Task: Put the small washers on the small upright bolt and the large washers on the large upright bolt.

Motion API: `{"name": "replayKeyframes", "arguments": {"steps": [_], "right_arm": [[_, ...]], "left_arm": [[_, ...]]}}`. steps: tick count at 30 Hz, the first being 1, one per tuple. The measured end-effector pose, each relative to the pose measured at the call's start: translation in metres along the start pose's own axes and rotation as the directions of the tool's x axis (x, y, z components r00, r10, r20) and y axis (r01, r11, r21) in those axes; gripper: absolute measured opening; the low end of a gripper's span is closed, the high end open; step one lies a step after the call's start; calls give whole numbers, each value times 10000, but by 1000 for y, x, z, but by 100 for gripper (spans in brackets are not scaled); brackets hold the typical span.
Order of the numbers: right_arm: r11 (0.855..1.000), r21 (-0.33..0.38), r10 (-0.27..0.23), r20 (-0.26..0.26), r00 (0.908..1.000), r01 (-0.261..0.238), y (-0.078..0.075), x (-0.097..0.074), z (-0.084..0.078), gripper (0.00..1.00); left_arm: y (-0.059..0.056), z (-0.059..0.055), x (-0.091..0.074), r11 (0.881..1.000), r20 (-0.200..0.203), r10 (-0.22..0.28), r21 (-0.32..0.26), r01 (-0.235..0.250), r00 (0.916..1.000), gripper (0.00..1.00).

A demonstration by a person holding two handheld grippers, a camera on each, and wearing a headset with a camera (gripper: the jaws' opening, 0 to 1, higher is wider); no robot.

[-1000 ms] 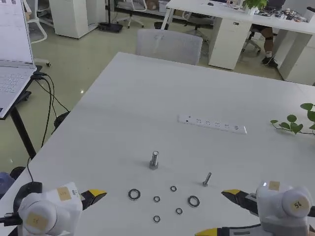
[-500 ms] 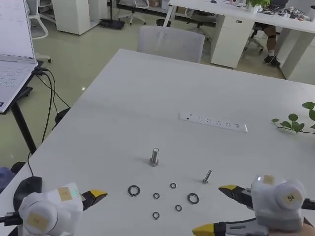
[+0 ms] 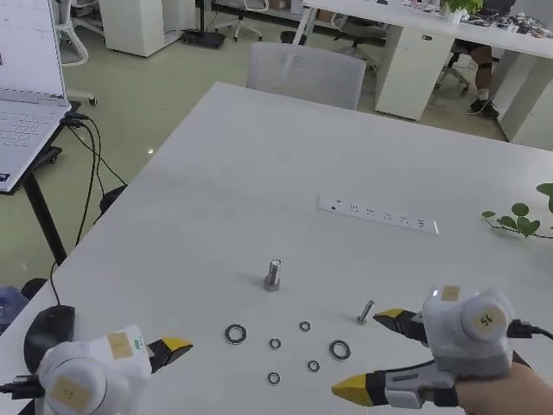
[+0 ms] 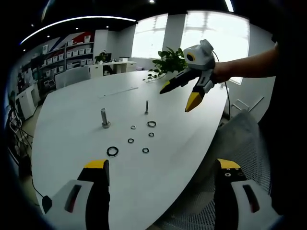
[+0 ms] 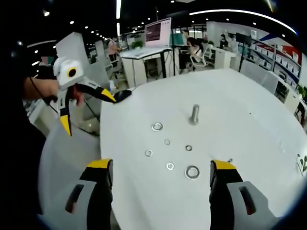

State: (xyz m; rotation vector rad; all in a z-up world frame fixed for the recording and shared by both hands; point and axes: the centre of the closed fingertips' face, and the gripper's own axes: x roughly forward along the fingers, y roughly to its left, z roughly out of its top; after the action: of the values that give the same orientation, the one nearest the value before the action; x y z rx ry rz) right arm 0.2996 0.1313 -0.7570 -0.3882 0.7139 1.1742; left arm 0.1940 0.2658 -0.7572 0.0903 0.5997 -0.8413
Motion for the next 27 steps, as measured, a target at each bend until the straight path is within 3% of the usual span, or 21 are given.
{"name": "replayKeyframes", "arguments": {"steps": [9,19,27], "right_arm": [[9974,-635,302,-627,9976,-342,-4,15,-1,77],[9897,-1252,510,-1426,9885,-691,-7,33,-9,73],[9824,-1623,621,-1858,9806,-930,-7,43,-14,72]], "left_arm": [[0,-6,2,10000,-200,-10,34,11,9998,90],[-4,-10,5,9997,-389,-219,92,223,9990,87],[-3,-8,5,9996,-281,-237,152,242,9993,86]]}}
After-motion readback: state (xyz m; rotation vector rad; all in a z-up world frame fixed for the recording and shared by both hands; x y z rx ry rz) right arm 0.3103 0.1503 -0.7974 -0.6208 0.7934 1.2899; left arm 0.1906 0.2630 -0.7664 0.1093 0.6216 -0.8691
